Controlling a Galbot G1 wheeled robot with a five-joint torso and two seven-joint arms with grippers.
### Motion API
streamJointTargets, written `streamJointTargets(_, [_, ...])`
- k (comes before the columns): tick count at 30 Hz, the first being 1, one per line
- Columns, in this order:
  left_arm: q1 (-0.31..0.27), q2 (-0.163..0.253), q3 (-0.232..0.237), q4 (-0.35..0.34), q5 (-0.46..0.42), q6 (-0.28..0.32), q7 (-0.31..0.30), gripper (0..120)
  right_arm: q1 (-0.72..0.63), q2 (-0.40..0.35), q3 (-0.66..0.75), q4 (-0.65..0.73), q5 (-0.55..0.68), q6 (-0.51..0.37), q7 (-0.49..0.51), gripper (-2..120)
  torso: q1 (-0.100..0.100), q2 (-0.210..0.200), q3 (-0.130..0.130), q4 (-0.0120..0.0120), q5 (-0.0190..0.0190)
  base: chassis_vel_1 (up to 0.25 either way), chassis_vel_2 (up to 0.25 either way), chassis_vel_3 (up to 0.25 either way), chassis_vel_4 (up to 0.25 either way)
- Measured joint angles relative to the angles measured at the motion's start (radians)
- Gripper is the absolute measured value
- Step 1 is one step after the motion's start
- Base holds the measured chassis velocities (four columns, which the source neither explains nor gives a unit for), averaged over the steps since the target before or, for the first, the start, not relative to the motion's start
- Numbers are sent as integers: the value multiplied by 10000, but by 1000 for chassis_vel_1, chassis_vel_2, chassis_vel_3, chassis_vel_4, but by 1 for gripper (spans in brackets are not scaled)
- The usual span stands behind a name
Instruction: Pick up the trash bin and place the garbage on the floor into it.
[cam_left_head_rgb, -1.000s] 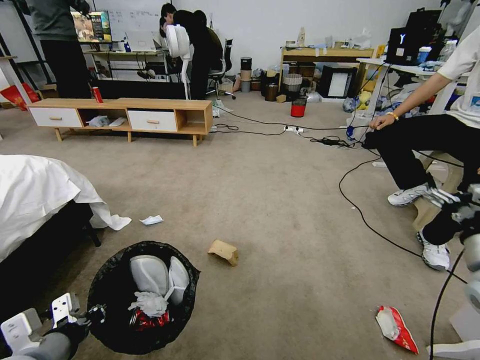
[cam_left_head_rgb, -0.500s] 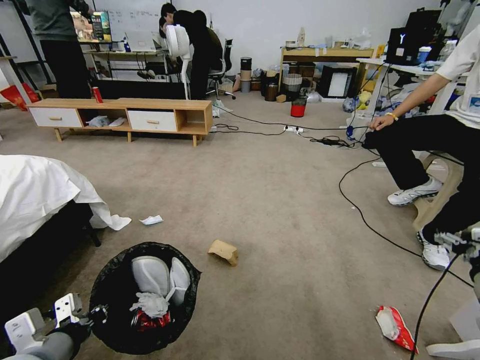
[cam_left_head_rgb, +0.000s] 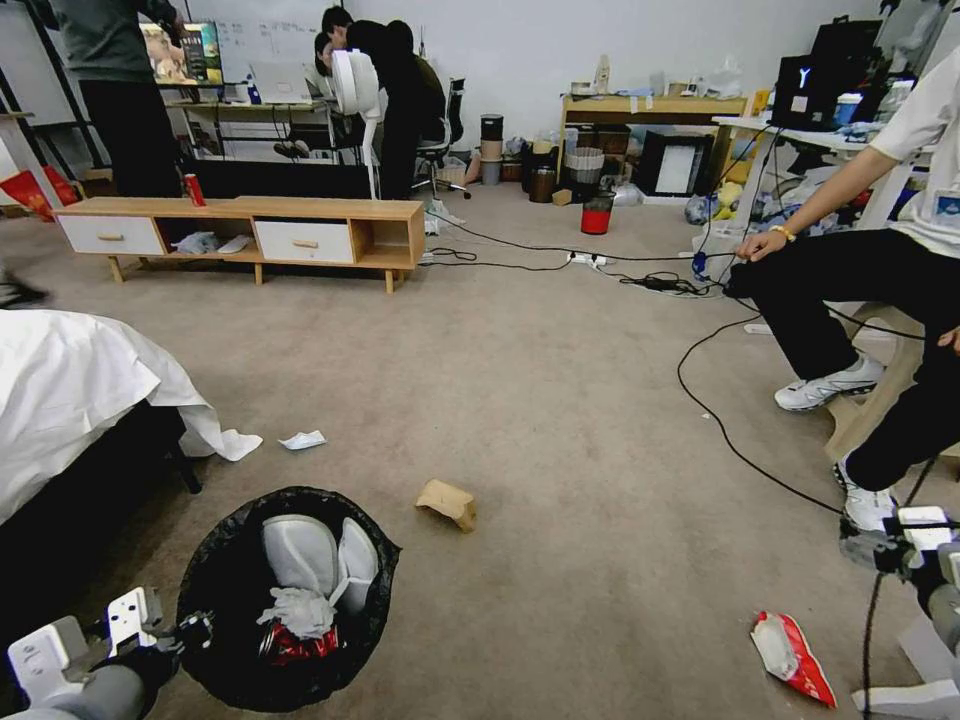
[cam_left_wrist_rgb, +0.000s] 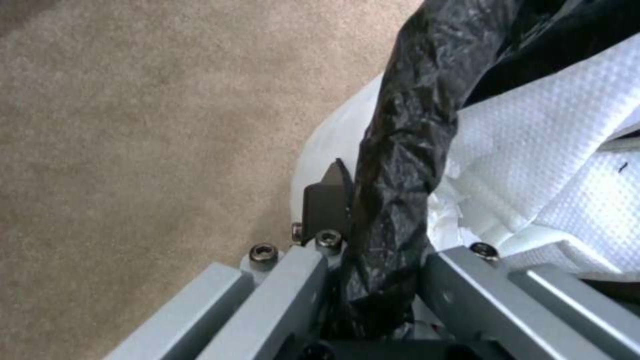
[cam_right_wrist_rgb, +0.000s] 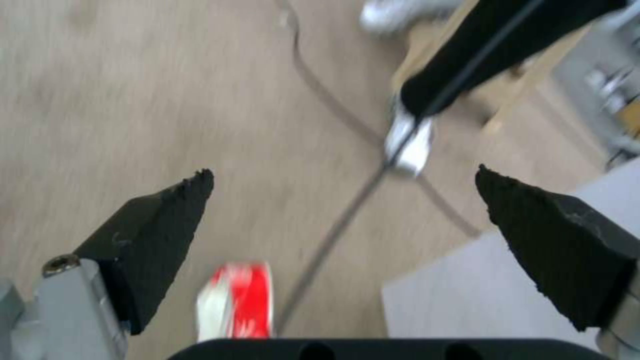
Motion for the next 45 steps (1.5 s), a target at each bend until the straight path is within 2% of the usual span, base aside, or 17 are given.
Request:
streamJointTargets(7, [-18, 14, 29, 35, -3, 0, 8, 0, 121, -228, -154, -179, 284, -1454, -583, 100, 0, 0, 0, -3, 0, 0, 0, 0, 0])
streamJointTargets(10, [-26, 19, 47, 62, -3, 0, 14, 0, 165, -275, -308, -260, 244, -1563, -833, 100, 0, 0, 0, -1, 0, 0, 0, 0, 0])
streamJointTargets(17, [-44, -17, 84, 114, 0, 0, 40, 0, 478, -314, -1076, -748, 128, -1578, -962, 100, 0, 0, 0, -3, -2, 0, 0, 0, 0])
streamJointTargets(22, [-1, -53, 56, 113, 9, 0, 42, 0, 1080, 56, -2004, -1293, 270, -1544, -790, 100, 0, 0, 0, -1, 1, 0, 0, 0, 0])
streamJointTargets(45, [19, -161, 5, 163, 34, 0, 35, 0, 2072, 919, -3568, -3042, -80, -957, -458, 100, 1, 0, 0, -2, 0, 0, 0, 0, 0])
